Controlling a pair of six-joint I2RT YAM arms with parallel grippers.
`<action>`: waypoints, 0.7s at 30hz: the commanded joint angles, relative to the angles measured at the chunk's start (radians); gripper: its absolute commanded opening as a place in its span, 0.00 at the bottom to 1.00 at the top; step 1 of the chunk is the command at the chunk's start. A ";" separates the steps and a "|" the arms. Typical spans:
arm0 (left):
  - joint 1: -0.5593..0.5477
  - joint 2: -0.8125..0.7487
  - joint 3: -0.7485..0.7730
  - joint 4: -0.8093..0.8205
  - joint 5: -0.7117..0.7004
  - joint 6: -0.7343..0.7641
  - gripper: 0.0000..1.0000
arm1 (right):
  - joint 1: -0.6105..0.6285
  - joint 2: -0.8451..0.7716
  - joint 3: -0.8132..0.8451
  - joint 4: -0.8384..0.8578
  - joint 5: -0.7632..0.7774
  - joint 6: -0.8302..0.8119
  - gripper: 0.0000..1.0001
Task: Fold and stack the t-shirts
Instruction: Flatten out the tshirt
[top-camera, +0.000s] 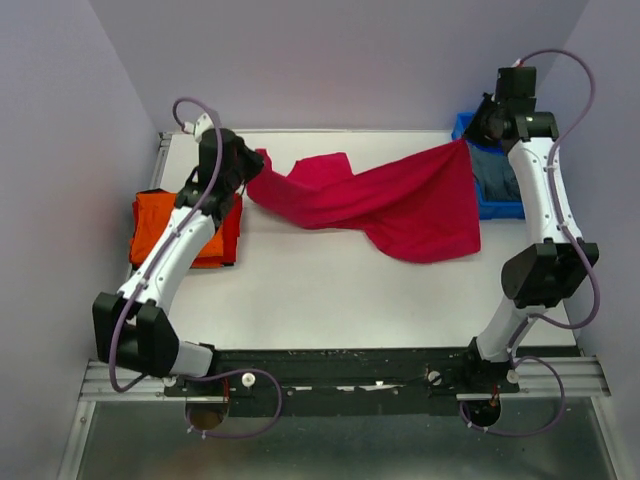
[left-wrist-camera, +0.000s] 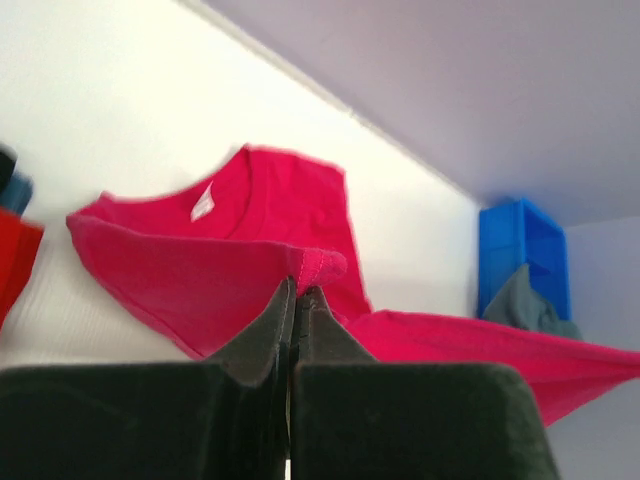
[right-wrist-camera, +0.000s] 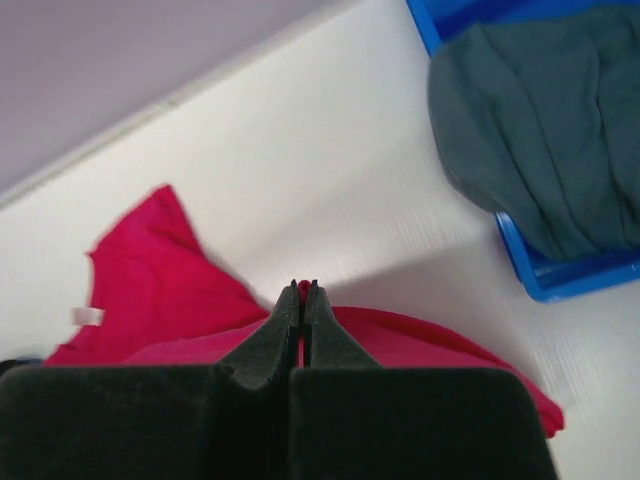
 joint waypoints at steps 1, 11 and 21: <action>0.034 0.150 0.358 -0.131 -0.041 0.060 0.00 | -0.059 0.038 0.287 -0.092 -0.166 0.008 0.01; 0.068 0.188 0.977 -0.342 -0.037 0.261 0.00 | -0.159 -0.231 0.239 0.000 -0.446 0.061 0.01; 0.067 -0.160 0.789 -0.114 -0.020 0.321 0.00 | -0.160 -0.799 -0.049 0.137 -0.211 0.004 0.01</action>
